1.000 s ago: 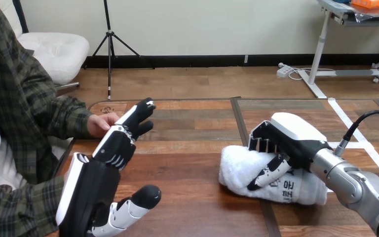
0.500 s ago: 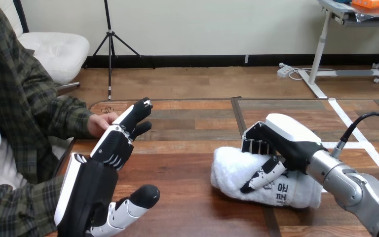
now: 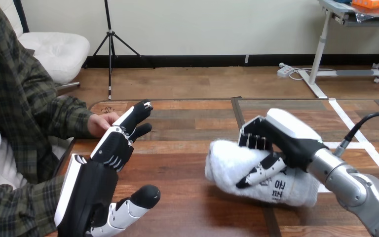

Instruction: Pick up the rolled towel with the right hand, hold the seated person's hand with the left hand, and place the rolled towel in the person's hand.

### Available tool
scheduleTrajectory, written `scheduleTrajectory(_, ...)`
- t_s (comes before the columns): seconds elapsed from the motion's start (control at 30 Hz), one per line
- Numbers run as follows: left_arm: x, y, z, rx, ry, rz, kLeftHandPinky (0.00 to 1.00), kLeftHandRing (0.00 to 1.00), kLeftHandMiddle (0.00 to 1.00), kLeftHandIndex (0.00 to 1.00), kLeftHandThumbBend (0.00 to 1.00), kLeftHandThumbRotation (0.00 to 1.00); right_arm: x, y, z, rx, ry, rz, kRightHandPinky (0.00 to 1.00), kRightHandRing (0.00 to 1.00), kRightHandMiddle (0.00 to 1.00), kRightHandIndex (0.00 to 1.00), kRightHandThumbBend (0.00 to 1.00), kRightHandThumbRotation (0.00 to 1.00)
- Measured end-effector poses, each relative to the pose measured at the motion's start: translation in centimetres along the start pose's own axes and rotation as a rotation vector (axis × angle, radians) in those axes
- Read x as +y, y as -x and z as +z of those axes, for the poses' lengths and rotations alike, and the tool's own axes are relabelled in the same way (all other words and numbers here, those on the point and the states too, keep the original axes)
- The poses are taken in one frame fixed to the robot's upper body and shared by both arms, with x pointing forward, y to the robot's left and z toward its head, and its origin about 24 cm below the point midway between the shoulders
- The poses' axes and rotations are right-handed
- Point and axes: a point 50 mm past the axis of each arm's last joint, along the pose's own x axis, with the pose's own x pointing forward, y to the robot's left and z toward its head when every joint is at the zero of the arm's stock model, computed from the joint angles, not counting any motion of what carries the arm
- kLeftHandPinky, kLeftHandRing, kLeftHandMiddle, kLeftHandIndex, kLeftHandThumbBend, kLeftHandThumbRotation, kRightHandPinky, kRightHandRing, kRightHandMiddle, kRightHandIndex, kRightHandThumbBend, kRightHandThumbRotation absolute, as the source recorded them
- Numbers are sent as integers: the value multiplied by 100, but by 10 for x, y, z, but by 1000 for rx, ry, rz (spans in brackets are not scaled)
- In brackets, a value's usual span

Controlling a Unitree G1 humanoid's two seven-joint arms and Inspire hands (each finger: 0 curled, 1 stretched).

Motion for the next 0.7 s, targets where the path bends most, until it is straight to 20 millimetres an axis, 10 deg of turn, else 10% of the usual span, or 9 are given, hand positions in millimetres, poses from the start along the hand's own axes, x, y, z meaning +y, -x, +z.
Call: scheduleTrajectory(0.7, 1, 1, 0, 9, -3, -1, 84, 91, 91, 86, 85, 69, -20, 4, 8, -51, -65, -79, 18, 22, 28, 30, 79, 0)
